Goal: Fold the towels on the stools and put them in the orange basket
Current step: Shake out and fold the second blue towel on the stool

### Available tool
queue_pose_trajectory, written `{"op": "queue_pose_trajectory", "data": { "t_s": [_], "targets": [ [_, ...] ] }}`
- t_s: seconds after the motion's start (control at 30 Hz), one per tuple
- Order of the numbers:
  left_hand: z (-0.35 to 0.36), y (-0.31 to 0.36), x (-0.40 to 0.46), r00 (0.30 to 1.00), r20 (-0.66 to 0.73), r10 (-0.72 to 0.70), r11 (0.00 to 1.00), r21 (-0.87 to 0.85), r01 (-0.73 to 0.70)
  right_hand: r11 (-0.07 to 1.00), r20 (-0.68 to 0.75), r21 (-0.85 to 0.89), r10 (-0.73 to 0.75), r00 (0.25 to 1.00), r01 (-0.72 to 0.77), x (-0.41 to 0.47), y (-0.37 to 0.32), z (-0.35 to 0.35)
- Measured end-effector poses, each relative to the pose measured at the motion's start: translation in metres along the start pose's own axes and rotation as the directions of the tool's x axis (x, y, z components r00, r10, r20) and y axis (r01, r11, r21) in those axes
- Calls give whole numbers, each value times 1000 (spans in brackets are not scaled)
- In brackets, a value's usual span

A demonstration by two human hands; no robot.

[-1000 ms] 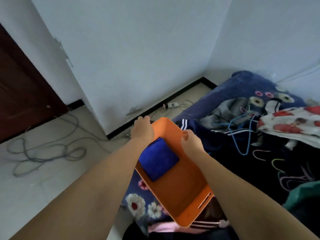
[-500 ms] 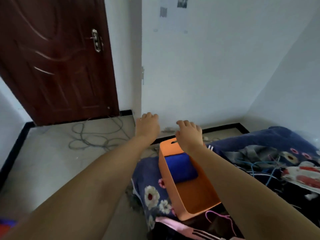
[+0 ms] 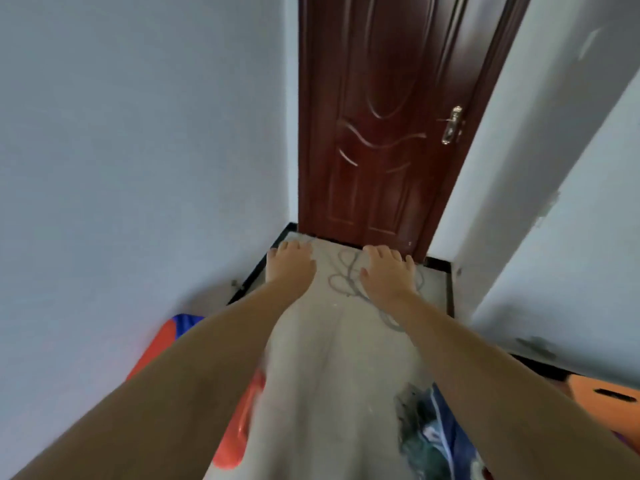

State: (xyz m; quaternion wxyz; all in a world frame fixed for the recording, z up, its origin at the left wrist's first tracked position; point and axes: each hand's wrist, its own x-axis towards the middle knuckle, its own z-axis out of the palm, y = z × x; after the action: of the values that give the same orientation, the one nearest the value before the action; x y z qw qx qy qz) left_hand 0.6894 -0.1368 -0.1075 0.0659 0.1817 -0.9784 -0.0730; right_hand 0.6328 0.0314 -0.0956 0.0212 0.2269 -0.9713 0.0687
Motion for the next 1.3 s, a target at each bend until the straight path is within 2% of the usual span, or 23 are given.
{"op": "queue_pose_trajectory", "data": {
  "t_s": [0.17, 0.3, 0.57, 0.77, 0.9, 1.03, 1.3],
  "targets": [
    [-34, -161, -10, 977, -11, -212, 976, 54, 212, 973, 6, 5, -230, 973, 230, 30, -148, 26],
    [-38, -244, -30, 938, 1, -346, 938, 25, 346, 937, 25, 30, -348, 937, 347, 49, -227, 47],
    [-5, -351, -65, 803, 93, -589, 806, -9, 592, 846, 157, 10, -528, 834, 533, 80, -324, 104],
    [40, -392, -46, 692, 186, -698, 704, -3, 710, 774, 309, 24, -608, 732, 633, 126, -356, 168],
    [79, -407, -18, 617, 283, -734, 640, -16, 768, 783, 384, 72, -594, 707, 618, 171, -360, 213],
    [121, -407, 9, 566, 430, -703, 615, -31, 788, 825, 497, 146, -538, 680, 546, 208, -352, 264],
    [240, -407, 25, 430, 651, -626, 471, -124, 873, 941, 795, 211, -322, 513, 265, 215, -330, 383]
  ]
}}
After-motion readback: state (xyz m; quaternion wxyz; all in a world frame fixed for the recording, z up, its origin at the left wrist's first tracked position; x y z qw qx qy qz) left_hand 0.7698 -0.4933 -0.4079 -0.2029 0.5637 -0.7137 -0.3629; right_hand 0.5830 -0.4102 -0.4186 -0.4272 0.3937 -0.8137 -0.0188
